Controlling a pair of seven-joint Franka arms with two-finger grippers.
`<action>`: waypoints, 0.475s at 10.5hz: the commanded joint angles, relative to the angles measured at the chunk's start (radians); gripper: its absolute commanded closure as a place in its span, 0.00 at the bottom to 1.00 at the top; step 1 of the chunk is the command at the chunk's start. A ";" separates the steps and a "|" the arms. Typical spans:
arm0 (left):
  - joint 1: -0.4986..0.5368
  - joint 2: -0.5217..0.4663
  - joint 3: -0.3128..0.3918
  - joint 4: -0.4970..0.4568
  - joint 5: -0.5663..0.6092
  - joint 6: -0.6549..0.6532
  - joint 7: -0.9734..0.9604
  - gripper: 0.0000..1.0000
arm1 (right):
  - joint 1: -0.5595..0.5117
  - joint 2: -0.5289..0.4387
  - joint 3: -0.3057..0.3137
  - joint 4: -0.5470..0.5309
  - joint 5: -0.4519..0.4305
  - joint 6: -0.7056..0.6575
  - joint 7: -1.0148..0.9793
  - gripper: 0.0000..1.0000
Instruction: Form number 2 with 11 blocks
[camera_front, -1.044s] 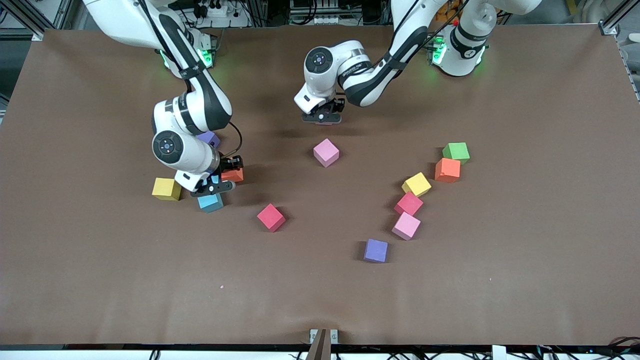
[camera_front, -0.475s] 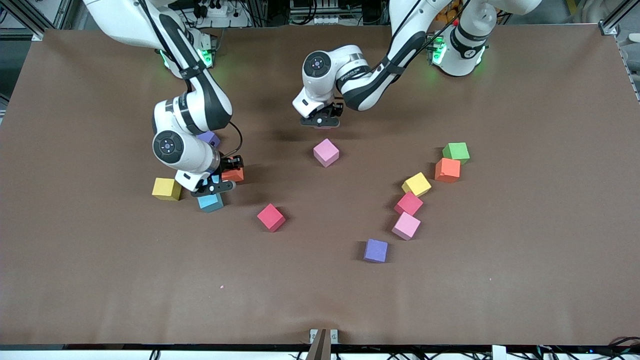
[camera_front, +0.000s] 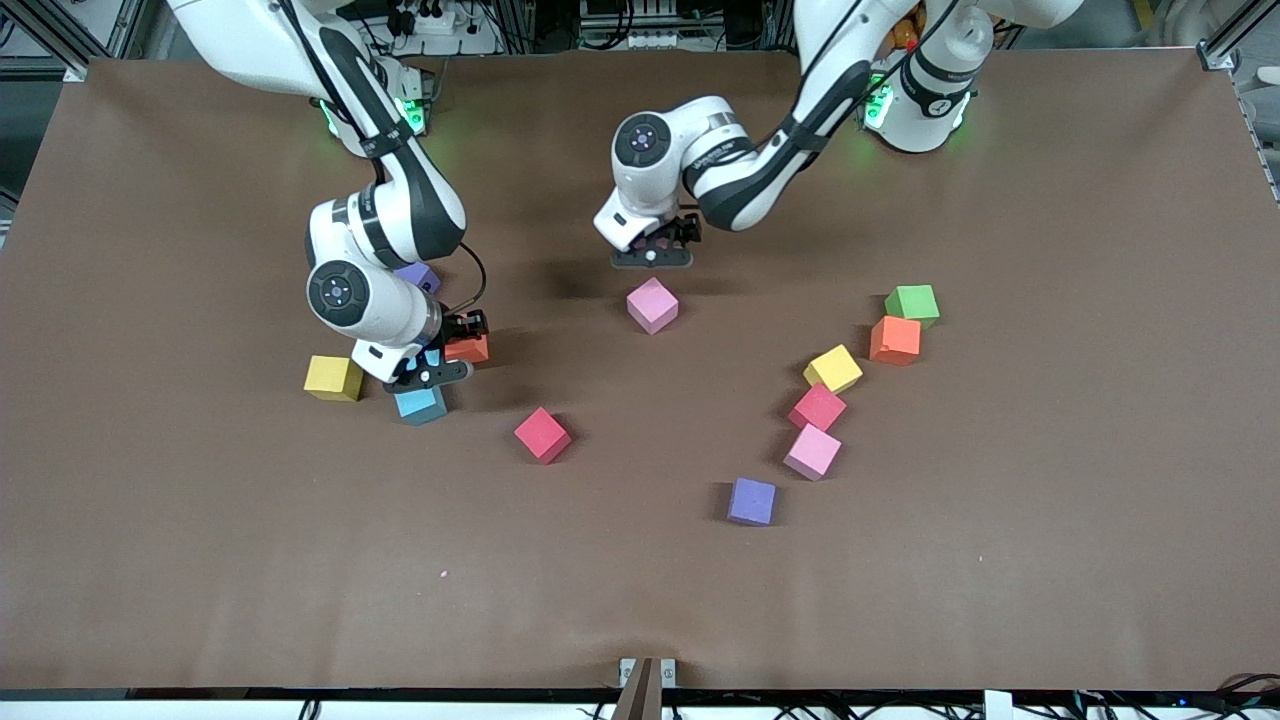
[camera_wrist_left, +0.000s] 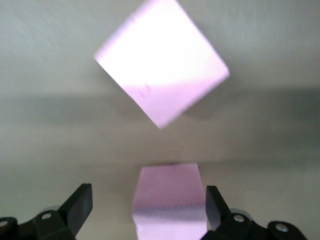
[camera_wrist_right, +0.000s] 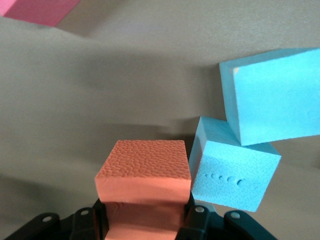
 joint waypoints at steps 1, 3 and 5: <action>0.066 -0.048 -0.003 0.014 0.015 -0.031 0.003 0.00 | 0.083 -0.033 0.006 -0.004 -0.014 -0.006 -0.006 0.70; 0.088 -0.021 0.033 0.092 -0.046 -0.036 -0.011 0.00 | 0.166 -0.034 0.007 0.011 -0.014 -0.007 -0.009 0.70; 0.086 0.010 0.098 0.162 -0.100 -0.036 -0.092 0.00 | 0.256 -0.060 0.007 0.005 -0.014 -0.010 -0.072 0.70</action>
